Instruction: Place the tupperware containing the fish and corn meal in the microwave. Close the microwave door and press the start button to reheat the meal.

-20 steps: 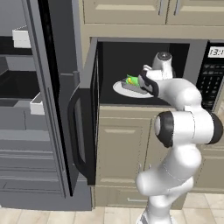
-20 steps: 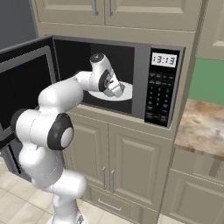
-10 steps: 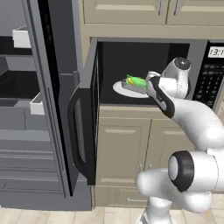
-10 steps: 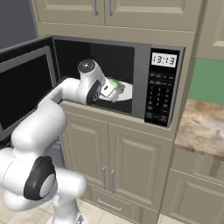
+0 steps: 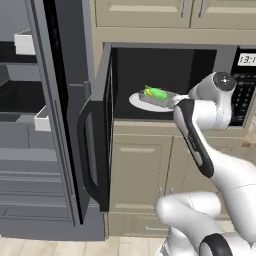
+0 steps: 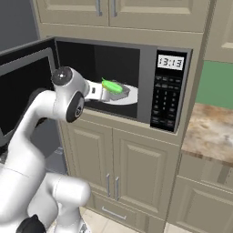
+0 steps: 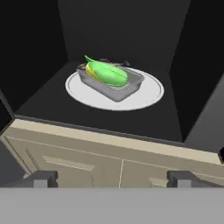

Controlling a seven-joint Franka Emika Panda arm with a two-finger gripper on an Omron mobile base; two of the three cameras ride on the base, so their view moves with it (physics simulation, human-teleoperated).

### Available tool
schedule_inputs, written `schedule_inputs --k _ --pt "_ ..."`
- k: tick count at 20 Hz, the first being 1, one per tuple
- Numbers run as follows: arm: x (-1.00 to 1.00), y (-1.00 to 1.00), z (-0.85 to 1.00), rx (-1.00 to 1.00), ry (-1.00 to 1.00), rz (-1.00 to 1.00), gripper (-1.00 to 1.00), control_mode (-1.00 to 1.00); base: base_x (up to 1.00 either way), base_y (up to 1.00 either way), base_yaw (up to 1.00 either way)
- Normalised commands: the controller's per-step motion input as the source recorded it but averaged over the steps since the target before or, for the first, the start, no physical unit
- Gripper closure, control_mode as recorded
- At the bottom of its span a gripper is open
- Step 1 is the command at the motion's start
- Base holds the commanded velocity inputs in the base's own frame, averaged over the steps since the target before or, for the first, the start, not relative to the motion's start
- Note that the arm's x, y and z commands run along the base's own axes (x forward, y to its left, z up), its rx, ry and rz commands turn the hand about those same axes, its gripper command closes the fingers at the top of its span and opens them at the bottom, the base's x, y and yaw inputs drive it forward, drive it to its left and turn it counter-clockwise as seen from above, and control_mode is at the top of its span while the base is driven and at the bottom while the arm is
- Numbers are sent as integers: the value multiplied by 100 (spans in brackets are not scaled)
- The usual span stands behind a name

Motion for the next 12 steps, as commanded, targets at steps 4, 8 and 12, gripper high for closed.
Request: schedule_inputs --k 4,8,12 --pt "-100 42 62 -40 -2 40 -100 -100 0 0 0" --pt "-100 64 47 -36 -4 32 -100 -100 0 0 0" --pt "-80 61 69 -24 -8 23 -100 -100 0 0 0"
